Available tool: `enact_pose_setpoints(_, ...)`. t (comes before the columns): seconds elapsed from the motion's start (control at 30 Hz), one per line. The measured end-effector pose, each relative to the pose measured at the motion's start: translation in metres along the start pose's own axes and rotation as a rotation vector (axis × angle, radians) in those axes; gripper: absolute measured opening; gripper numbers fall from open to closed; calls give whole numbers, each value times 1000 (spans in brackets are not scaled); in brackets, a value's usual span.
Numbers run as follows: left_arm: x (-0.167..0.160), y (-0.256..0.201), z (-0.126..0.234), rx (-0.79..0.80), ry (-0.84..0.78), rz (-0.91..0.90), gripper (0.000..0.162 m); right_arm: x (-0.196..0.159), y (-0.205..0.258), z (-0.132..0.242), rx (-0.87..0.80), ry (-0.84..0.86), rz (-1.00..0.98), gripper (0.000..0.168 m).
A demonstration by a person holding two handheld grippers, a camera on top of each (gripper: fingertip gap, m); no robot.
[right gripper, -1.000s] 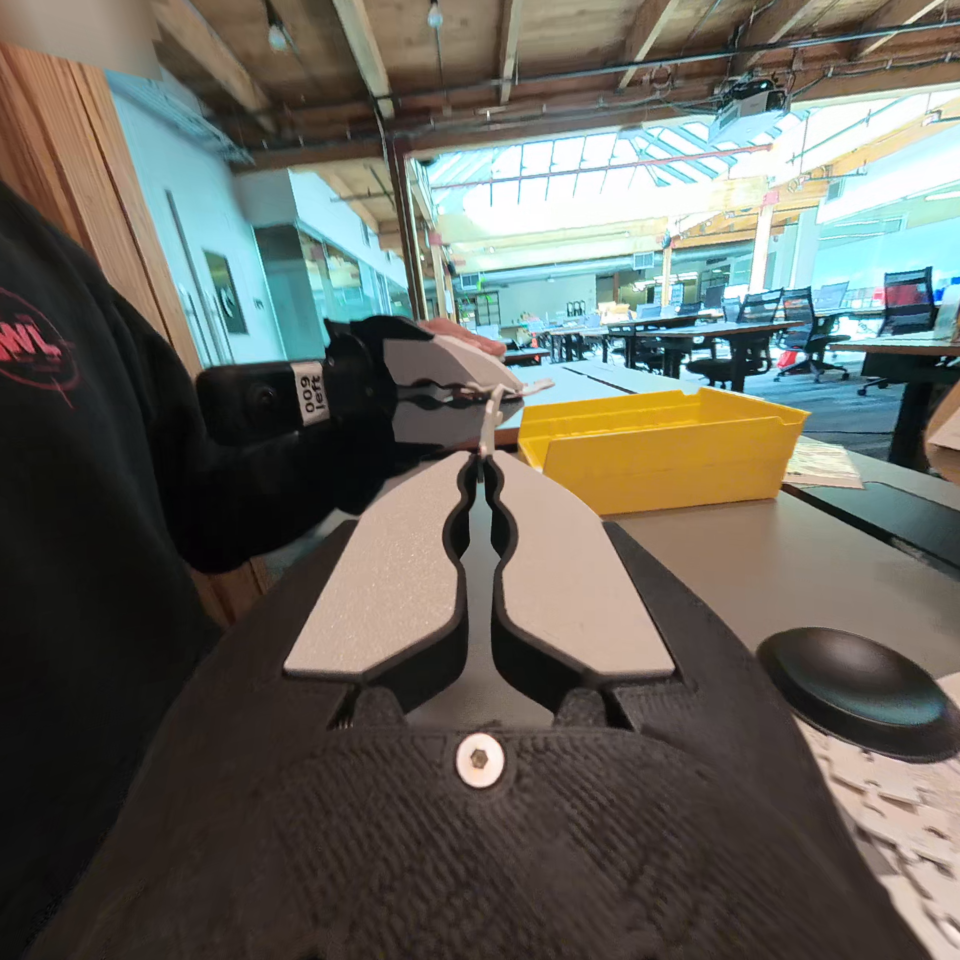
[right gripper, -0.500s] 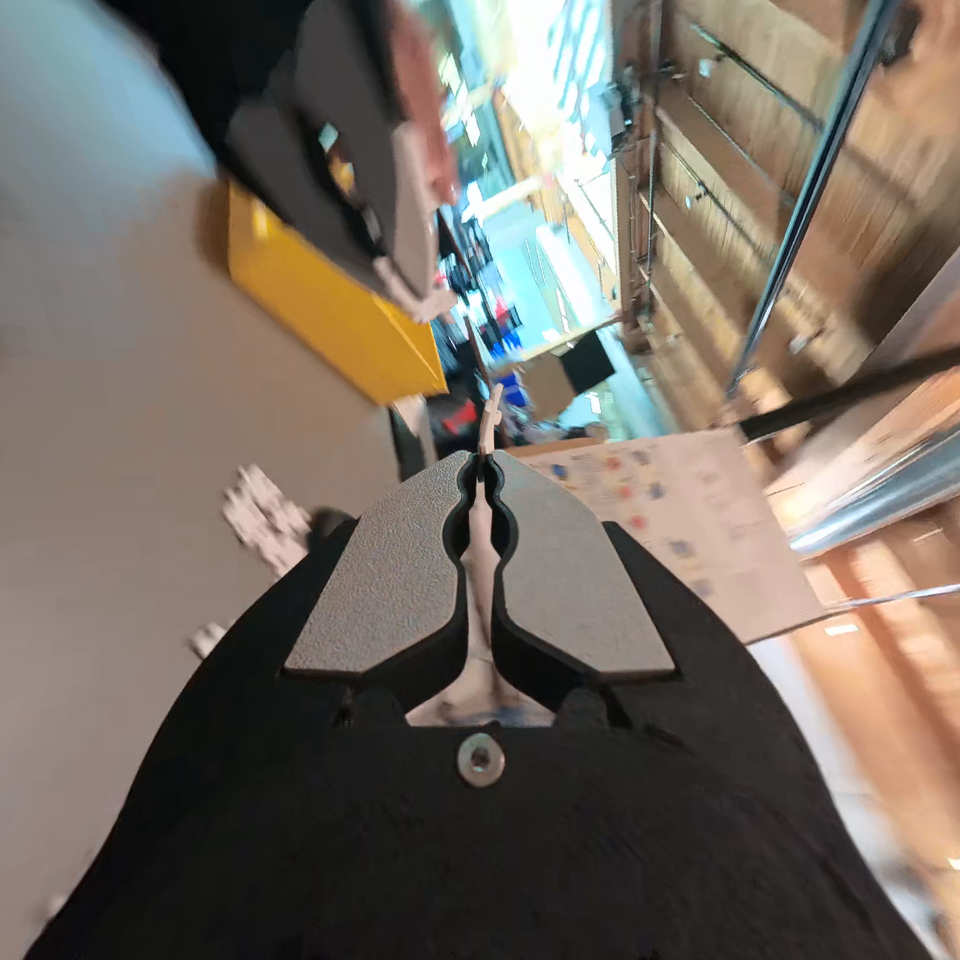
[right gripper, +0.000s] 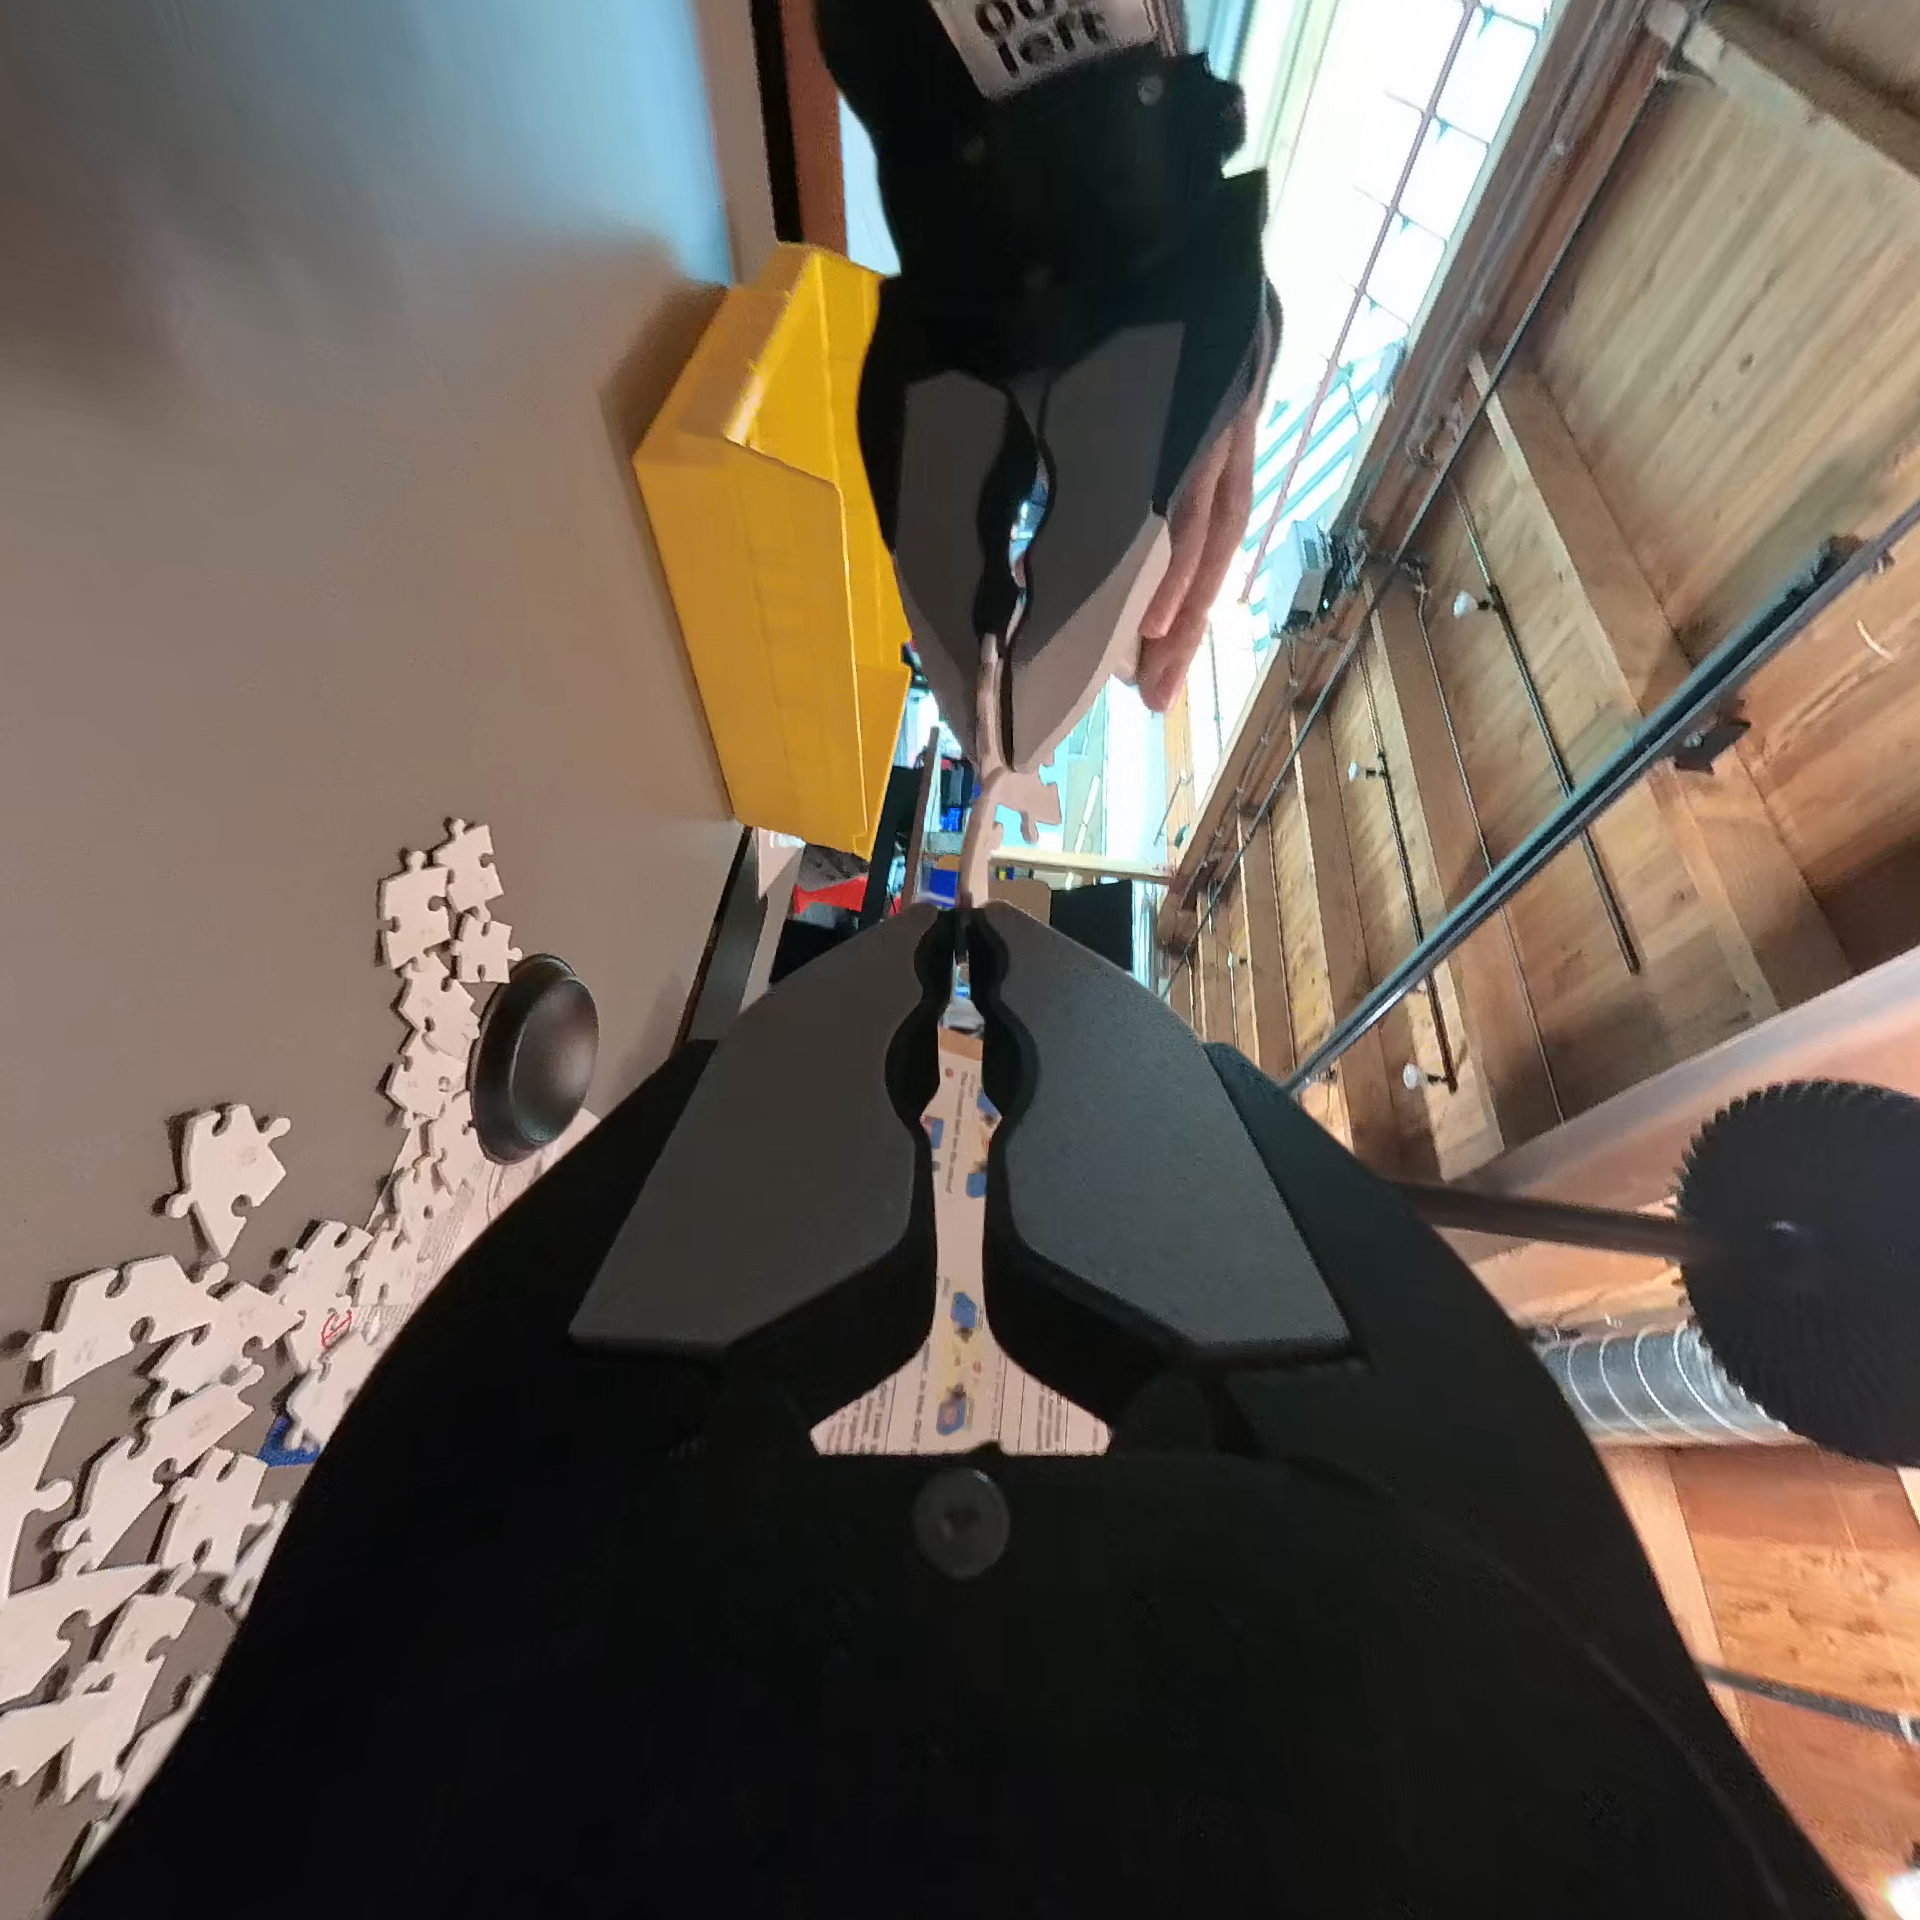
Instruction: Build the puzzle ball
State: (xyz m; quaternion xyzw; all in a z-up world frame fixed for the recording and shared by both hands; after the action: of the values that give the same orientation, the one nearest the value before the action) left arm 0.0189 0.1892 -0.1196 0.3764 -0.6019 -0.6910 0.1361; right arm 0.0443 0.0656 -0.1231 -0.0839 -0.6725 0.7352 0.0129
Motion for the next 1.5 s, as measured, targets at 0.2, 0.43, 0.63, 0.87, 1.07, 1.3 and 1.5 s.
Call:
enact_pose_setpoints(0.2, 5, 2, 2, -40, -97, -55, 1, 5, 1, 6, 4, -84, 64, 2)
enact_pose_setpoints(0.43, 17, 14, 2, -49, -199, -112, 1, 13, 2, 10, -21, -185, 149, 2)
enact_pose_setpoints(0.63, 21, 18, 2, -44, -219, -125, 1, 17, -1, 6, -20, -215, 162, 2)
enact_pose_setpoints(0.87, 19, 19, 5, -43, -204, -109, 1, 11, -1, -3, -22, -213, 138, 2)
enact_pose_setpoints(1.07, 11, 11, 10, -65, -166, -96, 1, 8, -4, -9, -34, -207, 7, 2)
enact_pose_setpoints(1.3, 0, 5, 10, -71, -104, -82, 2, 12, -8, -13, -71, -170, -66, 3)
enact_pose_setpoints(1.5, -3, -2, 6, -96, -78, -88, 2, 13, -3, -12, -71, -156, -137, 2)
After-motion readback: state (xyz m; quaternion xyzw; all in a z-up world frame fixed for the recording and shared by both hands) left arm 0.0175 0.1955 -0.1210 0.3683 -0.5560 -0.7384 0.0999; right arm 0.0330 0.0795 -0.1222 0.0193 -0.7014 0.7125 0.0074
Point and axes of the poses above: each gripper's, where its closed fingertips meet, z back along the fingers, x out of its top, y = z × x across the jaws, the point moved 5 cm from there along z, back along the fingers, and after that the axes turned 1 degree about z, right-handed, at the moved point
